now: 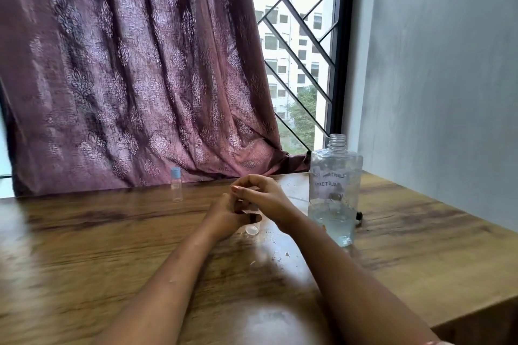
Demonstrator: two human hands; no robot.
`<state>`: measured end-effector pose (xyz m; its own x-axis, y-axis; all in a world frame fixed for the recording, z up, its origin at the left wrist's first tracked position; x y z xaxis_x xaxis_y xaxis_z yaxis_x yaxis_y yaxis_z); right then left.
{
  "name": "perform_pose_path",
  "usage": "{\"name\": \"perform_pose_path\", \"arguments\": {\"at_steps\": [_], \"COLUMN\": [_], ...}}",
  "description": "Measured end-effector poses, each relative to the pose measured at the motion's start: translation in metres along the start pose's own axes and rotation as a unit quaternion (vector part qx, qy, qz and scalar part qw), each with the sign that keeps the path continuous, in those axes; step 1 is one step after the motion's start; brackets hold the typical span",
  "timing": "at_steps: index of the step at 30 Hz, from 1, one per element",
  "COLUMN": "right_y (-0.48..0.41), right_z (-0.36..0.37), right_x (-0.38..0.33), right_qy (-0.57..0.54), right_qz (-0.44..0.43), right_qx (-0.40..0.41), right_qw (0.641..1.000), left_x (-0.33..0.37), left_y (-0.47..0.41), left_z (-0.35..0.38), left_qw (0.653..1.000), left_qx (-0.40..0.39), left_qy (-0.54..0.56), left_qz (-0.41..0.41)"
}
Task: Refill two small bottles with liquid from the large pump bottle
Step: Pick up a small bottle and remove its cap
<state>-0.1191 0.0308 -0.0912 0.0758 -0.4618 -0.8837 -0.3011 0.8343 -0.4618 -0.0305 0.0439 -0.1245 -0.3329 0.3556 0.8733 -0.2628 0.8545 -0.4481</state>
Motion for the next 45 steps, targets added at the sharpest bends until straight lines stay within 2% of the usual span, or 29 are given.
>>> {"name": "perform_pose_path", "arguments": {"at_steps": [3, 5, 7, 9, 12, 14, 19, 22, 24, 26, 29, 34, 39, 41, 43, 45], "right_y": [0.001, -0.005, -0.01, -0.013, -0.013, -0.012, -0.01, -0.012, -0.013, -0.01, -0.012, -0.012, -0.012, -0.012, -0.012, -0.011], "right_z": [-0.002, -0.008, -0.015, -0.019, -0.025, -0.023, -0.022, -0.025, -0.025, -0.022, -0.02, -0.019, -0.02, -0.021, -0.024, -0.022], "right_x": [-0.001, 0.001, 0.0, 0.0, -0.003, -0.004, 0.0, 0.002, 0.0, -0.006, -0.004, 0.005, -0.001, 0.0, 0.0, 0.003], "right_qy": [-0.043, 0.065, 0.217, 0.27, 0.261, 0.233, 0.11, 0.17, 0.261, 0.303, 0.285, 0.205, 0.29, 0.297, 0.252, 0.181], "right_qz": [0.021, -0.029, -0.102, -0.127, -0.129, -0.118, -0.03, -0.048, -0.103, -0.146, -0.142, -0.067, -0.153, -0.16, -0.126, -0.067], "right_qx": [0.001, 0.035, 0.074, 0.091, 0.088, 0.057, -0.023, 0.01, 0.048, 0.055, 0.031, -0.004, 0.07, 0.083, 0.07, 0.018], "right_qw": [0.999, 0.997, 0.968, 0.95, 0.953, 0.964, 0.993, 0.984, 0.959, 0.94, 0.947, 0.977, 0.942, 0.938, 0.957, 0.981], "left_x": [-0.004, -0.006, -0.008, -0.008, -0.007, -0.006, -0.006, -0.007, -0.007, -0.008, -0.009, -0.006, -0.005, -0.005, -0.006, -0.006], "left_y": [-0.001, -0.001, -0.002, -0.001, 0.001, 0.002, 0.002, 0.002, 0.002, 0.002, 0.002, 0.002, 0.002, 0.003, 0.003, 0.003], "left_z": [-0.001, -0.002, -0.004, -0.004, -0.006, -0.008, -0.006, -0.006, -0.006, -0.007, -0.008, -0.006, -0.006, -0.006, -0.006, -0.006], "left_qw": [1.0, 1.0, 0.999, 0.999, 0.998, 0.998, 0.999, 0.999, 0.999, 0.999, 0.999, 0.999, 0.999, 0.999, 0.999, 0.999], "left_qx": [0.009, 0.014, 0.024, 0.022, 0.02, 0.02, 0.023, 0.021, 0.02, 0.02, 0.023, 0.022, 0.02, 0.018, 0.017, 0.017], "left_qy": [-0.018, -0.018, -0.025, -0.037, -0.05, -0.052, -0.044, -0.03, -0.027, -0.031, -0.028, -0.026, -0.044, -0.043, -0.039, -0.035], "left_qz": [-0.007, -0.013, -0.017, -0.018, -0.016, -0.017, -0.024, -0.029, -0.028, -0.027, -0.033, -0.028, -0.016, -0.019, -0.025, -0.03]}}
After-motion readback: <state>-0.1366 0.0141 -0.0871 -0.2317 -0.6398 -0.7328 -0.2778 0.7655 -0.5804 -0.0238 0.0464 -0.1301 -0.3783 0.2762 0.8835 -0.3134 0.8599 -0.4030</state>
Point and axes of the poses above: each hand's wrist, its own y-axis away from the middle knuckle, its own z-axis out of the palm, x = y × z, the point moved 7 cm from there along -y, towards the middle knuckle, and after that the axes turned 15 degrees about x, right-handed, at the moved point
